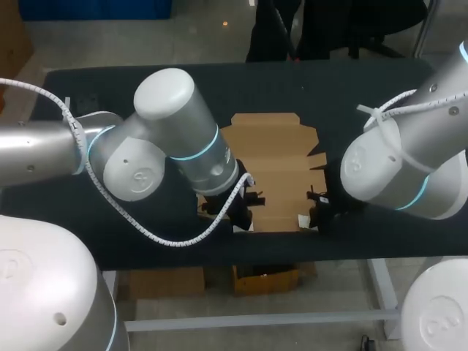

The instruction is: Assemble the packaging by folding the flat box into shape, placing the metal phone stand inside, and closing the box properly

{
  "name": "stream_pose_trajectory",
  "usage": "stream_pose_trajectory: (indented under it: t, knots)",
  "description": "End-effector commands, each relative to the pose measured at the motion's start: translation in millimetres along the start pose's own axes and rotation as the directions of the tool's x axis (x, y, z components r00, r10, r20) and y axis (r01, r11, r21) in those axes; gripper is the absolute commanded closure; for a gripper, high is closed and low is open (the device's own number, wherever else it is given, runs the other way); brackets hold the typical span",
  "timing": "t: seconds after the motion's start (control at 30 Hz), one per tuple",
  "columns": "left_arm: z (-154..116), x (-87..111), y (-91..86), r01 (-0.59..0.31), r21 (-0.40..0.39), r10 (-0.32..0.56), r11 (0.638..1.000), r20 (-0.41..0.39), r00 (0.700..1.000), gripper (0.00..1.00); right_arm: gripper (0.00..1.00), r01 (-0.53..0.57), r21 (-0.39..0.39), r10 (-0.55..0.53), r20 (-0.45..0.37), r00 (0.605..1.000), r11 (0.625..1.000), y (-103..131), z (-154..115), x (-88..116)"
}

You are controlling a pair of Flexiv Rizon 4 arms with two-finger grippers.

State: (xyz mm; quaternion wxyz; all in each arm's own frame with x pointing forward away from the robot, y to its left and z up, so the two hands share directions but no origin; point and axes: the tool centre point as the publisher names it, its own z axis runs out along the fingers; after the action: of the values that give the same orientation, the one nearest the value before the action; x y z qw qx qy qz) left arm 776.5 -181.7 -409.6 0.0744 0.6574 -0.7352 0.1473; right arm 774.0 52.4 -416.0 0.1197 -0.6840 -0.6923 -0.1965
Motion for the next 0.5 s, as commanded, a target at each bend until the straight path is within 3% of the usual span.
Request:
stream_pose_trajectory:
  t: [0.03,0.5]
  knots:
    - [-17.3,0.3,5.7,0.013,0.019,-0.013,1.000,0.022,1.000,1.00,1.00,-0.003,-0.025,0.002,-0.045,0.999,1.000,-5.1,-25.8,-5.6]
    - [-49.5,-11.9,-5.0,0.050,0.040,-0.052,0.998,0.046,0.998,1.00,1.00,-0.029,-0.043,0.025,-0.103,0.994,0.999,12.0,-52.2,-25.0]
